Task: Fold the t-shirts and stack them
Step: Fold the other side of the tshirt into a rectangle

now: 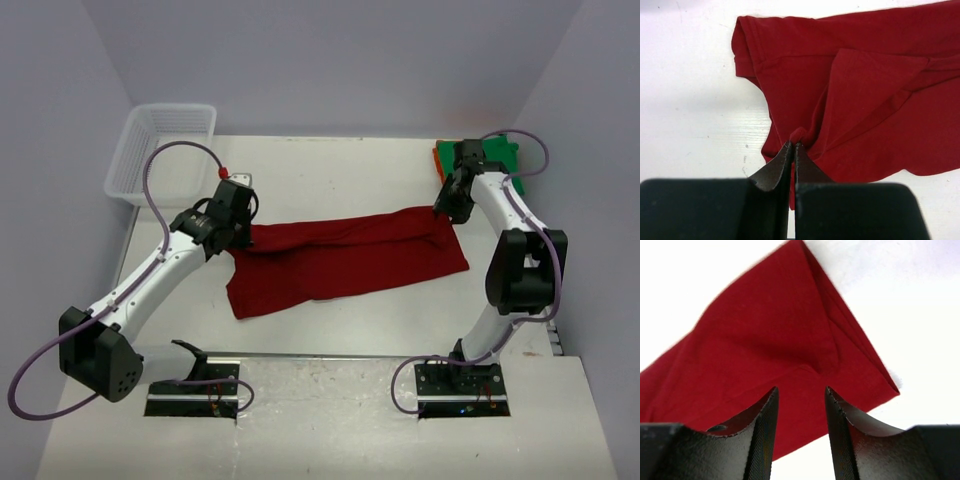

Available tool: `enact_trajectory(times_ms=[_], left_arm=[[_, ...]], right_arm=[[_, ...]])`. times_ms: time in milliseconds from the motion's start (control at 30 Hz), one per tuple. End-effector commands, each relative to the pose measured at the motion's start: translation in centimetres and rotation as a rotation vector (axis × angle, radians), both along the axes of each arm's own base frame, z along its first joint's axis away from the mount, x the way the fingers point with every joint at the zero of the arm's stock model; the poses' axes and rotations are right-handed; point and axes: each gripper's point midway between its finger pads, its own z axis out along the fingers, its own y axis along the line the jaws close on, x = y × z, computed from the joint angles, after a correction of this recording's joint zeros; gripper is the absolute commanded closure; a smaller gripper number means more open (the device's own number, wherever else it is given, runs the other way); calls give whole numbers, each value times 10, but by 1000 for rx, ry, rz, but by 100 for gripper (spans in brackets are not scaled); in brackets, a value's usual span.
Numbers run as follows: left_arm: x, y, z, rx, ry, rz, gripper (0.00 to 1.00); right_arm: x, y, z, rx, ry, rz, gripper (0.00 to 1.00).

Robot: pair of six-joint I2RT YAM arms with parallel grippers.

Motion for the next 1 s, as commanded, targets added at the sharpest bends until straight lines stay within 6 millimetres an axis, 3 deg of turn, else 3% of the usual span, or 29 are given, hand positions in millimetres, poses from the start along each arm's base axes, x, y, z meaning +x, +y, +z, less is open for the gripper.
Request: enact_trajectory(times_ms=[0,133,333,500,533,600,733,767,967], left_arm=[[1,-6,11,-27,-41,-29,100],[-1,-6,10,-30,-41,-36,100],[-5,-4,7,-36,-37,-10,100],[0,-5,15,-44,-65,2,100],[1,-5,15,-40,-61,1,100],[4,-7,19,-43,-68,-9,100],[8,-12,19,-50,-66,-26,100],[8,-13,19,-53,-65,-30,100],[9,-14,17,-50,-69,-42,100]], right_arm=[[22,16,25,14,-90,49,57],[32,18,11,19,-34,74,70],[47,-1,-2,-39,30,70,60],[26,11,-22,38,87,12,62],[28,17,-15,74,37,20,63],[20,20,-22,91,18,-1,62],[13,19,-7,100,-43,-46,61],[14,18,5,130,-88,-57,61],[10,12,6,347,-141,-123,60]])
